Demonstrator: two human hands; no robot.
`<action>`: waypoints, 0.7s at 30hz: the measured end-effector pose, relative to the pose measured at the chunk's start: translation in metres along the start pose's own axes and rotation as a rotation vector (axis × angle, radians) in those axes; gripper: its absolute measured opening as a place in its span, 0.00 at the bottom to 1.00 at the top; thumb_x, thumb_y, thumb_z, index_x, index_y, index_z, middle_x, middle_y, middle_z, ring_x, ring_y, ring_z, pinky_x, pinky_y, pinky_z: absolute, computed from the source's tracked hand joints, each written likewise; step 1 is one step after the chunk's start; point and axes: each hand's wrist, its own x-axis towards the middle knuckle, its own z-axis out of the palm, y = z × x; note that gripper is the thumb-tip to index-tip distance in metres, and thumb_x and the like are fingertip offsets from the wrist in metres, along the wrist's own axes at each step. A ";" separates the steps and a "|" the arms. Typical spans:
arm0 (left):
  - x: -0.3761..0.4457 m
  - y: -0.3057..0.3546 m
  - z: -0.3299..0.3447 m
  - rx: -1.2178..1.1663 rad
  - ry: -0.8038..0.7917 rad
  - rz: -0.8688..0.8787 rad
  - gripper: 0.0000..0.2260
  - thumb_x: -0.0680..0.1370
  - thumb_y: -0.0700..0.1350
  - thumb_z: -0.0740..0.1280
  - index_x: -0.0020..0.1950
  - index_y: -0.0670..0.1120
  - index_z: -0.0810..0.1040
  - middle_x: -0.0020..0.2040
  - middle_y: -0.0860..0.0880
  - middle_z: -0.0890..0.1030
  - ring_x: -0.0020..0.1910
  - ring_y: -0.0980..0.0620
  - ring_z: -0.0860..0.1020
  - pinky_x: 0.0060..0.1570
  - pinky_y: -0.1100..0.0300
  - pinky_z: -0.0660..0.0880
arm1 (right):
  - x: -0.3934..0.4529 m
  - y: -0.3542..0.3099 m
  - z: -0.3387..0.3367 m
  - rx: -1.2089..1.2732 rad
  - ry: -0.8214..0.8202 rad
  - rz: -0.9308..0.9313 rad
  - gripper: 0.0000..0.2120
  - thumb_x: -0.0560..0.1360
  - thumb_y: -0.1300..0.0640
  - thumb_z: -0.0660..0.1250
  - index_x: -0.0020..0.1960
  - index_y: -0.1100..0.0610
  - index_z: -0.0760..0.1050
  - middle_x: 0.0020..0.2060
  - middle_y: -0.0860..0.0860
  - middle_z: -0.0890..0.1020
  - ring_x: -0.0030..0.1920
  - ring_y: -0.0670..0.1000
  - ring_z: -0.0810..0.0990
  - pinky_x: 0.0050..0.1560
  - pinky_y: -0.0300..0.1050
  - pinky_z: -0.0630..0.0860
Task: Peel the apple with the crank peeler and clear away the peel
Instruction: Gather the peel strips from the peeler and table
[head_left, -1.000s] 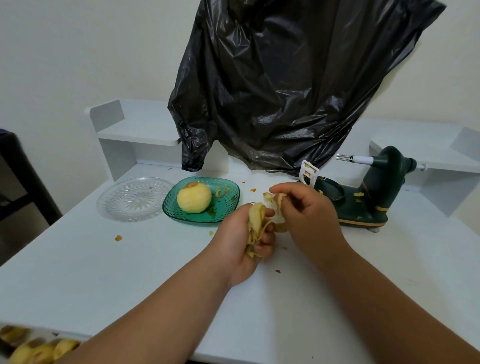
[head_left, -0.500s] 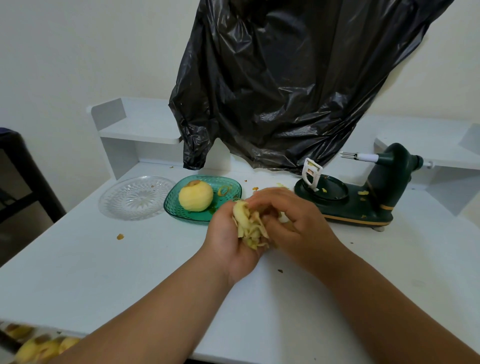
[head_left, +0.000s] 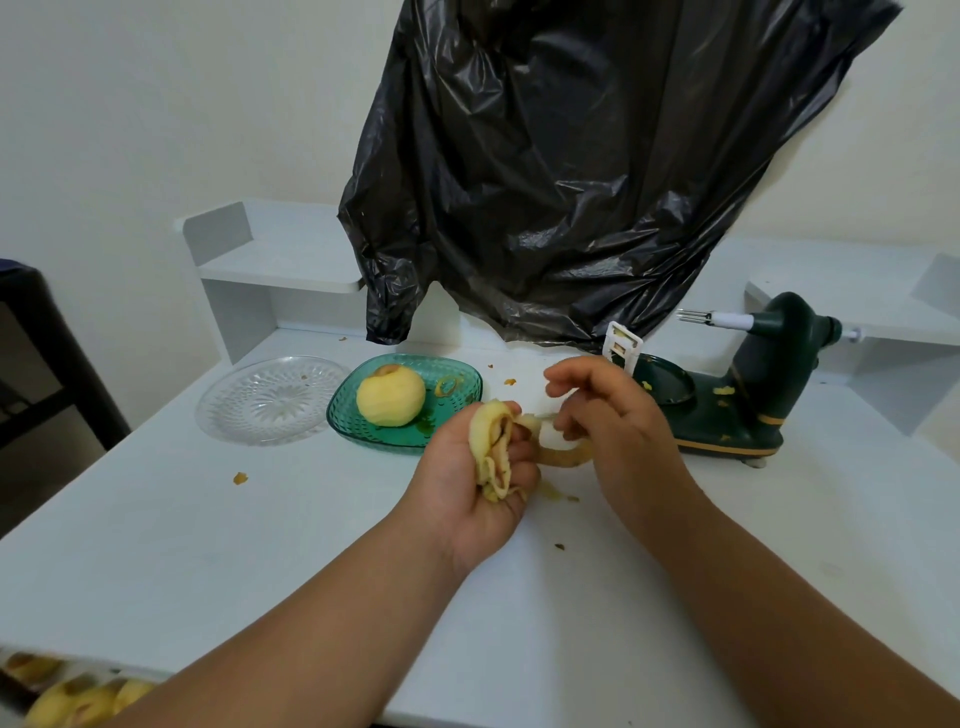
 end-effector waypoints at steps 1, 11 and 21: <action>-0.002 0.001 0.001 -0.023 0.002 -0.015 0.06 0.70 0.39 0.62 0.33 0.43 0.71 0.28 0.49 0.65 0.20 0.56 0.64 0.15 0.68 0.60 | 0.000 0.002 0.000 -0.087 -0.035 -0.002 0.23 0.72 0.70 0.57 0.54 0.46 0.78 0.48 0.46 0.80 0.39 0.49 0.77 0.43 0.43 0.77; -0.008 0.003 0.004 -0.081 -0.022 0.032 0.05 0.70 0.39 0.61 0.34 0.43 0.72 0.29 0.49 0.66 0.20 0.56 0.63 0.17 0.69 0.57 | 0.001 0.011 0.002 -0.511 -0.089 -0.140 0.07 0.72 0.64 0.70 0.46 0.54 0.84 0.33 0.44 0.80 0.33 0.42 0.75 0.35 0.35 0.71; 0.002 -0.003 -0.003 0.109 -0.010 -0.059 0.07 0.75 0.42 0.59 0.47 0.42 0.75 0.41 0.45 0.75 0.38 0.51 0.74 0.42 0.62 0.72 | -0.003 0.002 0.005 -0.032 -0.124 -0.167 0.21 0.75 0.70 0.57 0.64 0.54 0.70 0.58 0.48 0.81 0.61 0.46 0.79 0.62 0.46 0.76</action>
